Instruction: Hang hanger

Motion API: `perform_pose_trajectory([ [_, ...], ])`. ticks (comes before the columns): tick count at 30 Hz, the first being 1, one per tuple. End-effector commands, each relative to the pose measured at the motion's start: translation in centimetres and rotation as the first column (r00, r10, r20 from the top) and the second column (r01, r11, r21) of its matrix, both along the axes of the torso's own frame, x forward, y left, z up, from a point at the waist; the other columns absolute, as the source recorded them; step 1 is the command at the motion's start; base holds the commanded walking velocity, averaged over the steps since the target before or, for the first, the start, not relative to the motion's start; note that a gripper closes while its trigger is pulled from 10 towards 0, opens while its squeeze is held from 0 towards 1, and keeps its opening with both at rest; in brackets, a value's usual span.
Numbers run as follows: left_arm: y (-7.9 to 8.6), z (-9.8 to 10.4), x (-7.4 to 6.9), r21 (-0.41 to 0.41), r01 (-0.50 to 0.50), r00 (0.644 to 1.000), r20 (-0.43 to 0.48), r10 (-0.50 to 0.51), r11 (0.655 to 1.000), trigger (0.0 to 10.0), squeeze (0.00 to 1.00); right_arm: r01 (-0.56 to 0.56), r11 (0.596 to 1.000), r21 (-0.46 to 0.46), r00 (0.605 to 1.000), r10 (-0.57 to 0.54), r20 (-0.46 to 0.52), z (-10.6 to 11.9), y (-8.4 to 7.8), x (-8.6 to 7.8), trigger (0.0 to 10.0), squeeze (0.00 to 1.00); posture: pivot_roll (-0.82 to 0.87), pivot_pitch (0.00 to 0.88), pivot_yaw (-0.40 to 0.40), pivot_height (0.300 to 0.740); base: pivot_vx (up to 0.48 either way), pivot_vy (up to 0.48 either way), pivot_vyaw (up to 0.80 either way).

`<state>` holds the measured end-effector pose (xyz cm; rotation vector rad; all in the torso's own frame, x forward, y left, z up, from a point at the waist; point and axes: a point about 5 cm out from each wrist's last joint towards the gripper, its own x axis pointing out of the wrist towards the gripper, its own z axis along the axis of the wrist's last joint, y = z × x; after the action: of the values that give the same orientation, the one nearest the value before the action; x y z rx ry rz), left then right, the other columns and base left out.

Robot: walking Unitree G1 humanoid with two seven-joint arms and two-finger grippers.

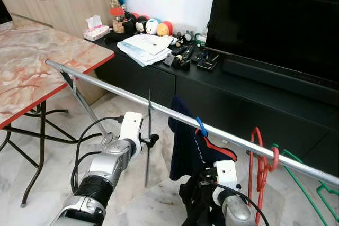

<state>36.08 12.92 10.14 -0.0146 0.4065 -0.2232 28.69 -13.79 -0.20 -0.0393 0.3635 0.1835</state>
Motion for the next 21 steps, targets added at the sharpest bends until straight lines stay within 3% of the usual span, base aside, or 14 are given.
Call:
perform_pose_trajectory([
  [1,0.14,0.27,0.4,0.026,-0.017,1.0,0.016,0.016,1.0,10.0,0.0,-0.007,1.0,0.003,1.0,0.007,0.014,0.42,0.36,0.43,10.0,0.0,0.05,0.079,0.05,0.74,0.0,0.0,0.0],
  [7,-0.16,0.4,0.79,0.021,-0.016,0.999,0.044,0.016,1.0,10.0,0.0,-0.001,1.0,0.001,1.0,0.001,0.012,0.39,0.13,0.42,10.0,0.0,0.04,0.076,0.052,0.74,0.0,0.0,0.0],
  [11,-0.34,0.94,1.01,-0.076,-0.017,0.996,0.087,0.024,0.997,10.0,0.0,-0.003,1.0,-0.001,1.0,0.003,0.012,0.38,0.13,0.41,10.0,0.0,0.04,0.075,0.05,0.74,0.0,0.0,0.0],
  [12,-0.28,1.0,1.04,-0.101,-0.019,0.995,0.091,0.028,0.995,9.4,0.0,-0.005,1.0,0.0,1.0,0.005,0.012,0.37,0.18,0.39,10.0,0.0,0.05,0.076,0.049,0.74,0.0,0.0,0.0],
  [13,-0.23,0.93,1.04,-0.107,-0.02,0.996,0.088,0.029,0.994,0.7,0.0,-0.005,1.0,0.0,1.0,0.005,0.012,0.37,0.2,0.39,10.0,0.0,0.05,0.076,0.049,0.74,0.0,0.0,0.0],
  [14,-0.19,0.87,1.03,-0.111,-0.02,0.996,0.086,0.029,0.994,0.7,0.0,-0.005,1.0,0.0,1.0,0.005,0.012,0.37,0.2,0.39,10.0,0.0,0.05,0.076,0.049,0.74,0.0,0.0,0.0],
  [15,-0.11,0.64,1.01,-0.112,-0.016,0.997,0.077,0.025,0.994,0.0,0.0,-0.006,1.0,0.0,1.0,0.006,0.012,0.37,0.21,0.39,10.0,0.0,0.05,0.076,0.049,0.74,0.0,0.0,0.0],
  [21,-0.24,0.32,0.9,-0.159,0.007,0.998,0.07,0.005,0.987,0.0,0.0,-0.003,1.0,-0.002,1.0,0.003,0.012,0.36,0.14,0.38,10.0,0.0,0.04,0.076,0.049,0.74,0.0,0.0,0.0],
])
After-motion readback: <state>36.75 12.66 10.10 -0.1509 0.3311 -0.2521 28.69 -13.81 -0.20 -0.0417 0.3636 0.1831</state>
